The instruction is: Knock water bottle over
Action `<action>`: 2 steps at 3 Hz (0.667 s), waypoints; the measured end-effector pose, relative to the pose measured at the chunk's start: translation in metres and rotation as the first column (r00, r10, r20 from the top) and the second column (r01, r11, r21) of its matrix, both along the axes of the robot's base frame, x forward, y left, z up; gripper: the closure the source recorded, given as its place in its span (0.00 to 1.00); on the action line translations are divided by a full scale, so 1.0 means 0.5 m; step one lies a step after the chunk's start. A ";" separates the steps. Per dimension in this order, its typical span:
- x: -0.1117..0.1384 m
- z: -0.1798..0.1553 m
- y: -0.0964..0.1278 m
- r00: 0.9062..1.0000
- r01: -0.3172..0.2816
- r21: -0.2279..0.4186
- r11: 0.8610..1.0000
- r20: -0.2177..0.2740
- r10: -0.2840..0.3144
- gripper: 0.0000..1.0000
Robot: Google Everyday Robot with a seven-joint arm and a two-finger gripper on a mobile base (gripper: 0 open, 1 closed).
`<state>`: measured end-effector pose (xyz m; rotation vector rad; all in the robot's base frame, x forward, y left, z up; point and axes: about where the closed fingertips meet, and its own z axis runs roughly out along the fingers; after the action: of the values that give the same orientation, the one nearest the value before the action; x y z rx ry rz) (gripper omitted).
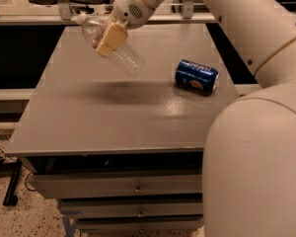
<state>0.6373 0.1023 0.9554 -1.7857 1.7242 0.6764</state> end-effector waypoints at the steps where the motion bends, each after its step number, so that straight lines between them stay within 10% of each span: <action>1: -0.034 -0.045 -0.001 0.998 -0.054 -0.222 0.974 -0.001 0.055 1.00; 2: -0.060 -0.084 0.004 0.998 -0.053 -0.369 0.928 0.019 0.065 1.00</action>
Offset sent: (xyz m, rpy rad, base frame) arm -0.0486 0.0005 -0.0631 -0.5753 -0.0677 0.0576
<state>0.6076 0.1043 0.9136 -2.0937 1.8768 0.3592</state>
